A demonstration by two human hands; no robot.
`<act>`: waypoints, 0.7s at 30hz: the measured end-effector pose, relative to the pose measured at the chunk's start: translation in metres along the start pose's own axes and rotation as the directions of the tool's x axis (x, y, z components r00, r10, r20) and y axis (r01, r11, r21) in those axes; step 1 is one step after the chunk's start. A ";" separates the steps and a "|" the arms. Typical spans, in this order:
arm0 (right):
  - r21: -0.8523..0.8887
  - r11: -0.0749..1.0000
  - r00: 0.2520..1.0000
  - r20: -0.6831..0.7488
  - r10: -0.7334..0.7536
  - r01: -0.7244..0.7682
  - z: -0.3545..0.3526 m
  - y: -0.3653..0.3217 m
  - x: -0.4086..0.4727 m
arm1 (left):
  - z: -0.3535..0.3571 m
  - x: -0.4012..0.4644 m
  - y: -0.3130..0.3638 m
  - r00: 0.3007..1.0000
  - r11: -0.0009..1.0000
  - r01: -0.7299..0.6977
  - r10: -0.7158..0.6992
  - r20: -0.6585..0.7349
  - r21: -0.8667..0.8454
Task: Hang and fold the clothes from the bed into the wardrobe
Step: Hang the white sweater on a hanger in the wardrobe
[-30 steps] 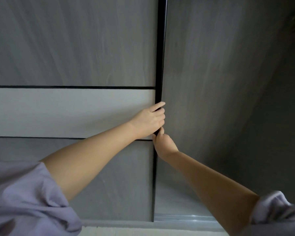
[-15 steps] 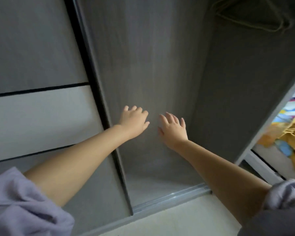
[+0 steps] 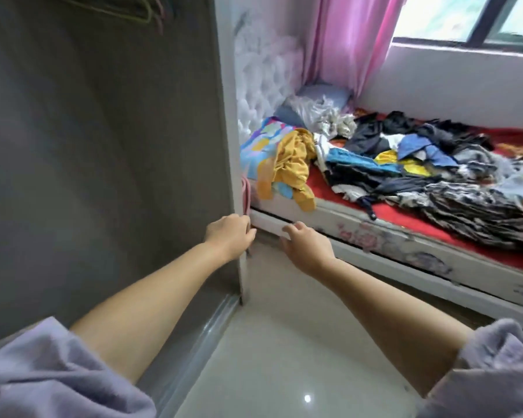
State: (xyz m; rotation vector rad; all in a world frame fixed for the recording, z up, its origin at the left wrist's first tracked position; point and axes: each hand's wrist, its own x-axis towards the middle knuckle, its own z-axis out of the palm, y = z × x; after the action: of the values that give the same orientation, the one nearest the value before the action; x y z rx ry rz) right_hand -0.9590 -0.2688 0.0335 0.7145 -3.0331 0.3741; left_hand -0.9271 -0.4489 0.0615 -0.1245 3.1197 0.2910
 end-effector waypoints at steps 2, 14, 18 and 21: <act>0.012 0.995 0.995 -0.022 0.097 -0.097 -0.005 0.043 -0.005 | 0.013 0.031 0.043 0.995 0.995 -0.098 0.099 0.024 -0.010; 0.089 0.752 0.735 -0.162 0.658 -0.653 -0.028 0.234 -0.100 | 0.094 0.122 0.287 0.731 0.753 -0.656 0.652 0.204 -0.057; 0.112 0.575 0.545 -0.215 0.810 -0.810 -0.051 0.276 -0.139 | 0.107 0.130 0.370 0.548 0.590 -0.800 0.794 0.263 -0.114; 0.149 0.455 0.413 -0.245 0.877 -0.878 -0.070 0.302 -0.167 | 0.110 0.129 0.421 0.400 0.454 -0.874 0.875 0.271 -0.175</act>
State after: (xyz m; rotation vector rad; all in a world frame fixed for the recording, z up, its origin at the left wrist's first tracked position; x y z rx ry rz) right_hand -0.9460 0.0824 0.0229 -0.9882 -2.7862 0.3973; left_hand -1.0890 -0.0263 0.0296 1.4695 2.4966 0.2577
